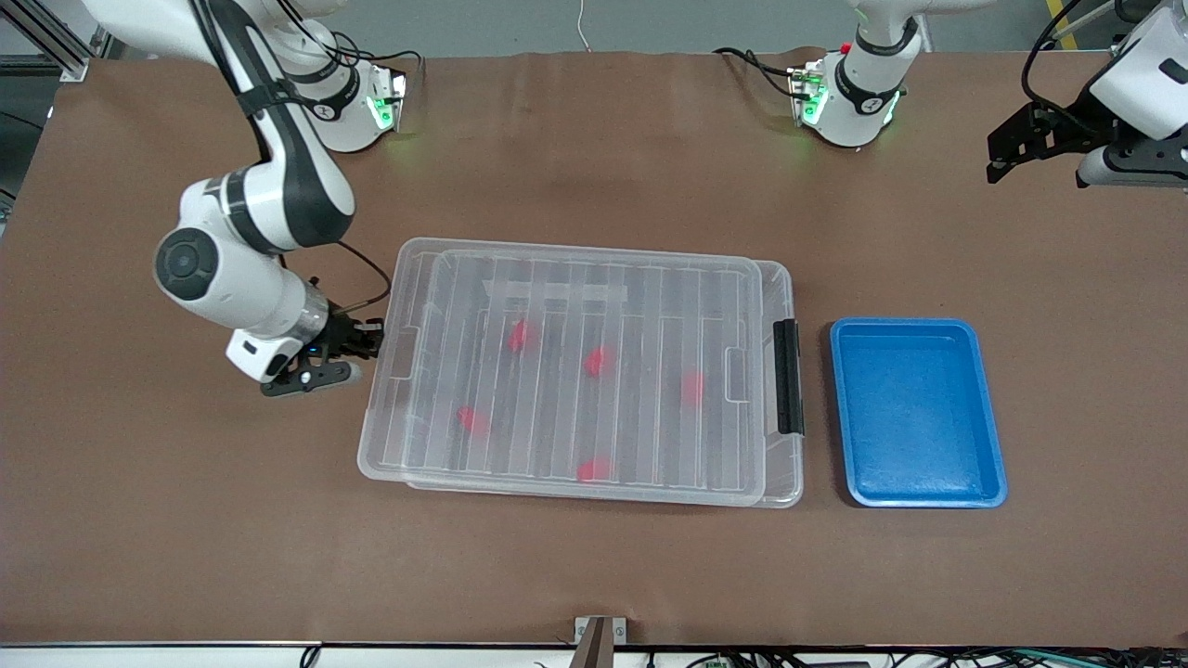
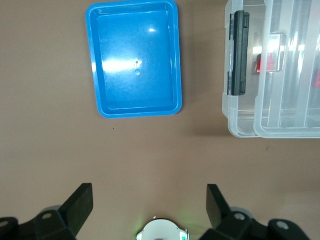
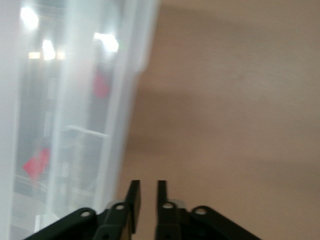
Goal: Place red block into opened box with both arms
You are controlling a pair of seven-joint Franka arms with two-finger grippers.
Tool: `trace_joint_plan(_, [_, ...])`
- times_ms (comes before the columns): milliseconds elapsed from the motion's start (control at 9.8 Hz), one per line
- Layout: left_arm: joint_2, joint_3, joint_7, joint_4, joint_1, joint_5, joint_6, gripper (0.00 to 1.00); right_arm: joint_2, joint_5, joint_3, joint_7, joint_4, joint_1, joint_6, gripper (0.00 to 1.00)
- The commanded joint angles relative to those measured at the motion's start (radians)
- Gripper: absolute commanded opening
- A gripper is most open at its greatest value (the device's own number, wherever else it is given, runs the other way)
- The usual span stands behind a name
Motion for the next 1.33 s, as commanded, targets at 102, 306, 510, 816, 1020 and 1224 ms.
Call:
trace_joint_plan(102, [-0.002, 0.003, 0.018, -0.034, 0.002, -0.016, 0.012, 1.0, -0.202, -0.067, -0.016, 0.039, 0.069, -0.173, -0.198, 1.0])
trace_joint_plan(306, [0.008, 0.002, 0.018, -0.028, 0.0, -0.019, 0.014, 1.0, -0.238, -0.068, -0.016, 0.038, 0.226, -0.256, -0.419, 1.0])
trace_joint_plan(510, [0.011, 0.003, 0.012, -0.02, 0.002, -0.019, 0.015, 1.0, -0.249, -0.073, -0.051, 0.041, 0.362, -0.283, -0.623, 1.0])
trace_joint_plan(816, [0.023, 0.003, -0.007, -0.008, 0.0, -0.02, 0.015, 1.0, -0.267, -0.13, -0.159, -0.095, 0.408, -0.227, -0.626, 1.0])
trace_joint_plan(1020, [0.047, 0.002, 0.007, 0.027, -0.001, -0.019, 0.015, 1.0, -0.267, -0.13, -0.129, -0.112, 0.404, -0.238, -0.622, 1.0])
trace_joint_plan(1224, [0.064, -0.001, 0.007, 0.055, -0.006, -0.017, 0.009, 1.0, -0.272, -0.134, -0.115, -0.109, 0.394, -0.24, -0.623, 1.0])
